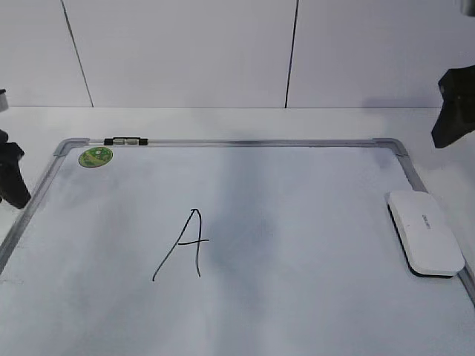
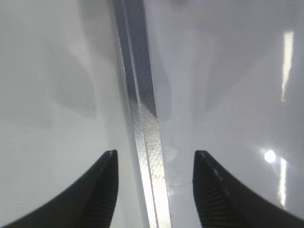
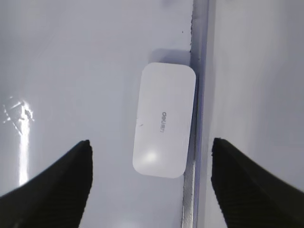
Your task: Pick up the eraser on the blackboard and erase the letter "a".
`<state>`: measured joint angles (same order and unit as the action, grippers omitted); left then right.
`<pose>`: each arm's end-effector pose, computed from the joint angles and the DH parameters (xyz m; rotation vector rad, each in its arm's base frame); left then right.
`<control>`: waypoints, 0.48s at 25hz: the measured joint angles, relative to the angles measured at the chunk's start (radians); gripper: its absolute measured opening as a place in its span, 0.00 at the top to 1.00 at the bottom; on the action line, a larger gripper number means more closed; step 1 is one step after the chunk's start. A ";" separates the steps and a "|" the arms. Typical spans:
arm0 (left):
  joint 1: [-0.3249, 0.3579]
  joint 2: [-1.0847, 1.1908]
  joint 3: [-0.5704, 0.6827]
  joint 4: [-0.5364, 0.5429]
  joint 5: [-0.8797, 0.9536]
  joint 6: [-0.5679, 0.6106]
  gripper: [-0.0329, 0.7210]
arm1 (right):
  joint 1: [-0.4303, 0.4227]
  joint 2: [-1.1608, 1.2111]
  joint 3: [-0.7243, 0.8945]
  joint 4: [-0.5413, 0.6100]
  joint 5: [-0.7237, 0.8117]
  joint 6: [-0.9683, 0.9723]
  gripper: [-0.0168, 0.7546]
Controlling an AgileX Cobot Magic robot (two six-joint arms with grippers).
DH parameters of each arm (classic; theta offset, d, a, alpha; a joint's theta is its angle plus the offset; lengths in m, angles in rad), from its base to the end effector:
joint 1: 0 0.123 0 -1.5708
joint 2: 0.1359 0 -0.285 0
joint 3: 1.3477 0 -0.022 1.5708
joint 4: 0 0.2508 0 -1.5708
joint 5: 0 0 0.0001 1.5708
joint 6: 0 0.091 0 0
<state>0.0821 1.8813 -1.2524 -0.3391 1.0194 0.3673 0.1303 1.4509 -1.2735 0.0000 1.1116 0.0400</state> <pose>0.3533 0.0032 0.1824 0.1635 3.0336 -0.4282 0.2866 0.0376 0.3224 -0.1252 2.7708 0.0440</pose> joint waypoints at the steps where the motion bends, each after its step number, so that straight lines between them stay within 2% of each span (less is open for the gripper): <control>1: 0.000 -0.005 -0.020 0.000 0.025 -0.008 0.43 | 0.000 0.000 0.000 0.000 0.015 -0.002 0.21; 5: 0.000 -0.102 -0.093 0.006 0.093 -0.061 0.41 | 0.000 -0.006 0.000 0.000 0.082 -0.013 0.21; 12: -0.011 -0.394 -0.105 0.006 0.147 -0.106 0.41 | 0.008 -0.136 0.017 -0.007 0.117 -0.015 0.21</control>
<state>0.0710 1.4874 -1.3576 -0.3329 1.1667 0.2614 0.1386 1.3148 -1.2562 -0.0069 1.2285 0.0247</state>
